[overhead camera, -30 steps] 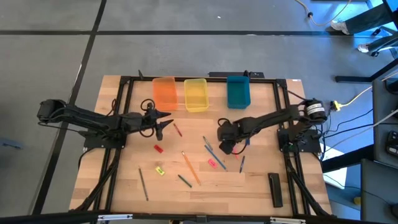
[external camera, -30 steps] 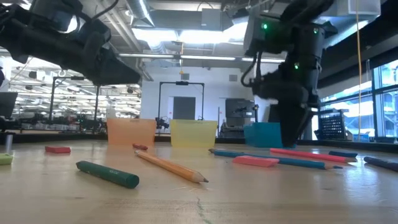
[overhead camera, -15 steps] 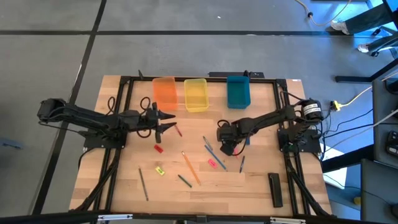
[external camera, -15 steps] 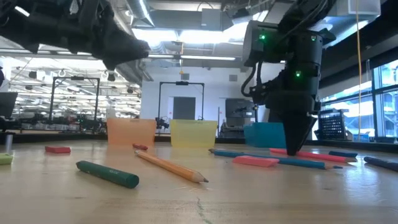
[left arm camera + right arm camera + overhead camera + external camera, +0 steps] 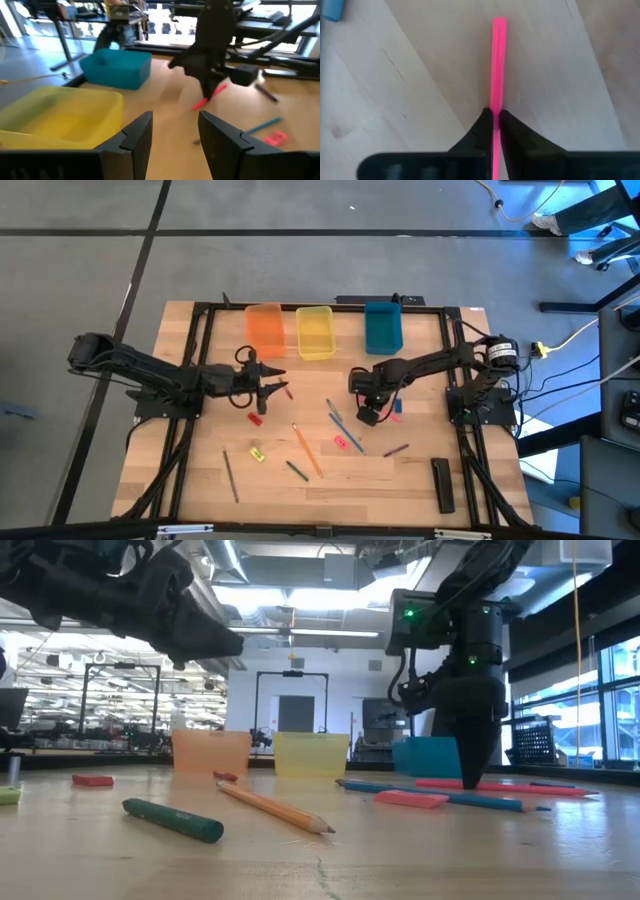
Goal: Sort crayons/erasers/pens/pencils in bins
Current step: Put the pink pencil into the blue bin
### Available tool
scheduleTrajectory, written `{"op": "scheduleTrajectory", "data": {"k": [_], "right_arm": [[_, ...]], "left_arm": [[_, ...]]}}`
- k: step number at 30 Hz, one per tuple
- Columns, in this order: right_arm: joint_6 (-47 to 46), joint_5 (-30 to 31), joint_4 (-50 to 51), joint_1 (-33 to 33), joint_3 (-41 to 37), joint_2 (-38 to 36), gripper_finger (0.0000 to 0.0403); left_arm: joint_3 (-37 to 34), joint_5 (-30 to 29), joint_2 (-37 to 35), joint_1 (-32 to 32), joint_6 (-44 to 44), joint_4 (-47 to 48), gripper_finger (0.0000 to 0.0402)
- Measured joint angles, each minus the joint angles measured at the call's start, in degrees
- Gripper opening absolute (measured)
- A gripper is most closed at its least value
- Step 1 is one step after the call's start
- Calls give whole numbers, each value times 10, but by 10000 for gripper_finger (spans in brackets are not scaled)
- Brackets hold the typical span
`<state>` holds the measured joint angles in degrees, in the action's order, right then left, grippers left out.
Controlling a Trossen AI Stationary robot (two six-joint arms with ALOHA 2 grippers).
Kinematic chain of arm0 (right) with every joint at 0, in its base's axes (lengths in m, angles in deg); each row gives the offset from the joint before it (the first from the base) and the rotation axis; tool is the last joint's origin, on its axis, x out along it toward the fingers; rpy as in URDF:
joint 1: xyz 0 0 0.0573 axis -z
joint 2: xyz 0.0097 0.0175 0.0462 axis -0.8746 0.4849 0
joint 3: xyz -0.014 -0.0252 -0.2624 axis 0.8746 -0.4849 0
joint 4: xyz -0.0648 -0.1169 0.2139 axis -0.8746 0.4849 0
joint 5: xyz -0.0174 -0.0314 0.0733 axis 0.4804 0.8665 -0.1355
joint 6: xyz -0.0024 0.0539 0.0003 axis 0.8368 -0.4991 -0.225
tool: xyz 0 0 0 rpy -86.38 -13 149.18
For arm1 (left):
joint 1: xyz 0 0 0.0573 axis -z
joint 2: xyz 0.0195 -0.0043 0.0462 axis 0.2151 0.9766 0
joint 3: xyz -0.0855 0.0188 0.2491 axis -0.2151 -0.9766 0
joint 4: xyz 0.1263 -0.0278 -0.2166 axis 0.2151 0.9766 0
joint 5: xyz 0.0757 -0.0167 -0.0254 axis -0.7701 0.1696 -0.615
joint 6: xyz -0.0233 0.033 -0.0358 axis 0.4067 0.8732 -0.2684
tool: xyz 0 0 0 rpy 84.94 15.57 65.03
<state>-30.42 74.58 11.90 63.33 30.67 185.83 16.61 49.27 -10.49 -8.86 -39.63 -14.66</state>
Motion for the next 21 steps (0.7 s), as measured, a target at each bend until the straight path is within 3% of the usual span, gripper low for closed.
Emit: {"op": "scheduleTrajectory", "data": {"k": [12,21], "right_arm": [[84,-19,-18,44,87,-34,31],[103,-21,-47,145,146,-124,36]], "left_arm": [[1,0,0,-33,7,-63,152],[1,1,0,-17,7,-50,152]]}}
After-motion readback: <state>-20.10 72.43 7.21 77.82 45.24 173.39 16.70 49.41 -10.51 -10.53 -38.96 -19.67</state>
